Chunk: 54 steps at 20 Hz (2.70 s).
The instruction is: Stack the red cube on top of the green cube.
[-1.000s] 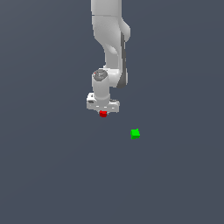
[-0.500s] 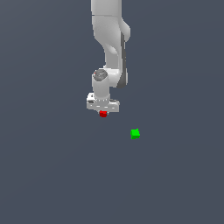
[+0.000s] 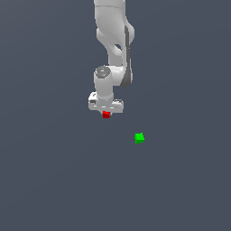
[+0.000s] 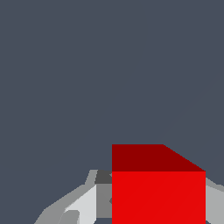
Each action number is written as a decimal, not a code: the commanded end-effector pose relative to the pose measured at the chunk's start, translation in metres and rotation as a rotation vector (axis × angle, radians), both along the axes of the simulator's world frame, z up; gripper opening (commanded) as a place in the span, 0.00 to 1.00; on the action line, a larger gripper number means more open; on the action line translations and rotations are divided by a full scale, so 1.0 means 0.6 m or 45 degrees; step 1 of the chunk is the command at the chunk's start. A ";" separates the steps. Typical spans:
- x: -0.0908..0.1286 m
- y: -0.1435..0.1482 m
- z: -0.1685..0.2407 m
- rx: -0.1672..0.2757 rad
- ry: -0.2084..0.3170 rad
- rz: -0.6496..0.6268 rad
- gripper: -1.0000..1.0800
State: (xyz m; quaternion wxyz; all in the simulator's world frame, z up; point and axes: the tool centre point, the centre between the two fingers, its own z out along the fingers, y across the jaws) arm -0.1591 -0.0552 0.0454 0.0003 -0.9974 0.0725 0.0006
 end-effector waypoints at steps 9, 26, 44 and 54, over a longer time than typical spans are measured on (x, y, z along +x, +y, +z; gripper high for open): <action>0.001 0.000 0.097 -0.001 -0.001 0.000 0.00; 0.025 0.030 0.112 0.000 -0.002 0.000 0.00; 0.187 0.232 0.051 0.001 -0.002 0.000 0.00; 0.247 0.298 0.031 0.000 -0.001 0.001 0.00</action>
